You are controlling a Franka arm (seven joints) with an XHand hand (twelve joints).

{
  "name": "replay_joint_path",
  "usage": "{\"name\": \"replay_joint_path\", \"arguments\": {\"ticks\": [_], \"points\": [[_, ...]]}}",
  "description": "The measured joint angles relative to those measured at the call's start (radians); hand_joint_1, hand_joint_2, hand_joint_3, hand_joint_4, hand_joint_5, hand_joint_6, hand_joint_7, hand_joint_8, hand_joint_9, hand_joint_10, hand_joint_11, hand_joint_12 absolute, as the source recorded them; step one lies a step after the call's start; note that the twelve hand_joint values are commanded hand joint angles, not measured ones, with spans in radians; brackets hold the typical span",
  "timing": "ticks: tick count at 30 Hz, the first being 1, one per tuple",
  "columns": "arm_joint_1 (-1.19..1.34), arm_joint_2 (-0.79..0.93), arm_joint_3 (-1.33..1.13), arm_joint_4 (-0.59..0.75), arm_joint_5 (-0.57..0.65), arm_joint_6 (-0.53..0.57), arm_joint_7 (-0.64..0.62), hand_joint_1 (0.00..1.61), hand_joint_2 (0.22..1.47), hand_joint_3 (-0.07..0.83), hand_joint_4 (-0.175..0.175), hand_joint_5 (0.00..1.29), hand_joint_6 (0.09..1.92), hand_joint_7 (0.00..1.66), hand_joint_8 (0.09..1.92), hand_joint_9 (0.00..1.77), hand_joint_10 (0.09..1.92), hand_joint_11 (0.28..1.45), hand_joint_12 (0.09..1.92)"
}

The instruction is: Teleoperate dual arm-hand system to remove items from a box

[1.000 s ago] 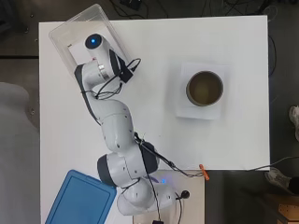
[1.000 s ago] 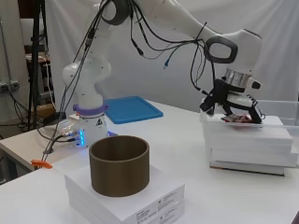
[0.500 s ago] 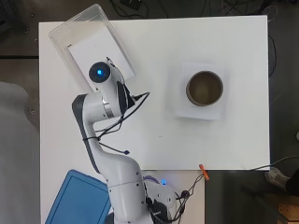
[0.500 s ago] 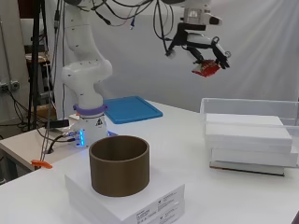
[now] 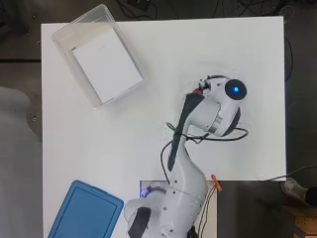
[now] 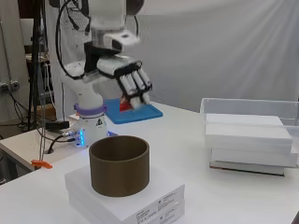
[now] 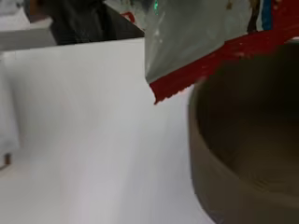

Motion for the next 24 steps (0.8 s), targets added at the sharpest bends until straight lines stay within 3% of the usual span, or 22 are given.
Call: {"name": "replay_joint_path", "arguments": {"ticks": [1,2,3,4,5,6,8,10,12,14,15,16,18,24], "points": [[0.019,0.059,-0.053,0.025,-0.036,0.000,0.016,0.93,1.21,0.005,0.175,0.79,1.27,0.70,0.09,0.85,0.09,0.79,0.09],[0.037,0.094,-0.095,0.047,-0.063,0.003,0.025,1.08,1.20,0.003,0.062,0.73,1.36,0.73,0.39,0.92,0.37,0.82,0.09],[0.050,0.119,-0.127,0.070,-0.078,0.002,0.022,1.25,1.19,0.007,-0.042,0.63,1.45,0.75,0.76,0.95,0.75,0.78,0.54],[0.057,0.145,-0.152,0.098,-0.077,0.000,0.000,1.41,1.18,0.007,-0.044,0.55,1.20,0.74,0.99,0.94,1.03,0.72,0.99],[0.049,0.174,-0.160,0.126,-0.051,0.002,-0.041,1.51,1.16,0.004,-0.039,0.52,0.83,0.72,1.11,0.92,1.21,0.69,1.28],[0.033,0.198,-0.157,0.141,-0.015,0.003,-0.081,1.56,1.16,0.002,-0.032,0.54,0.51,0.72,1.17,0.90,1.31,0.67,1.44],[-0.012,0.226,-0.140,0.153,0.068,0.001,-0.153,1.60,1.15,0.000,-0.019,0.59,0.17,0.70,1.22,0.90,1.35,0.65,1.56],[-0.040,0.192,-0.141,0.169,0.119,-0.008,-0.163,1.61,1.15,0.000,-0.011,0.61,0.09,0.66,1.29,0.91,1.34,0.66,1.53],[0.002,0.107,-0.211,0.188,0.075,-0.020,-0.117,1.61,1.15,0.001,-0.010,0.62,0.09,0.64,1.35,0.90,1.38,0.68,1.45],[0.134,0.022,-0.338,0.203,-0.010,-0.030,-0.070,1.53,1.19,0.006,-0.118,0.54,1.02,0.70,1.29,0.92,1.34,0.65,1.51],[0.227,-0.021,-0.413,0.210,-0.052,-0.036,-0.049,1.50,1.20,0.004,-0.146,0.50,1.29,0.70,1.30,0.91,1.36,0.64,1.54],[0.369,-0.077,-0.513,0.219,-0.107,-0.043,-0.021,1.44,1.23,0.003,-0.153,0.47,1.44,0.70,1.33,0.90,1.39,0.63,1.50],[0.629,-0.171,-0.675,0.237,-0.196,-0.058,0.024,1.35,1.26,0.002,-0.158,0.44,1.53,0.69,1.37,0.89,1.44,0.63,1.44],[1.414,-0.449,-1.195,0.307,-0.459,-0.106,0.175,1.33,1.27,0.001,-0.175,0.42,1.51,0.68,1.43,0.89,1.46,0.63,1.42]]}}
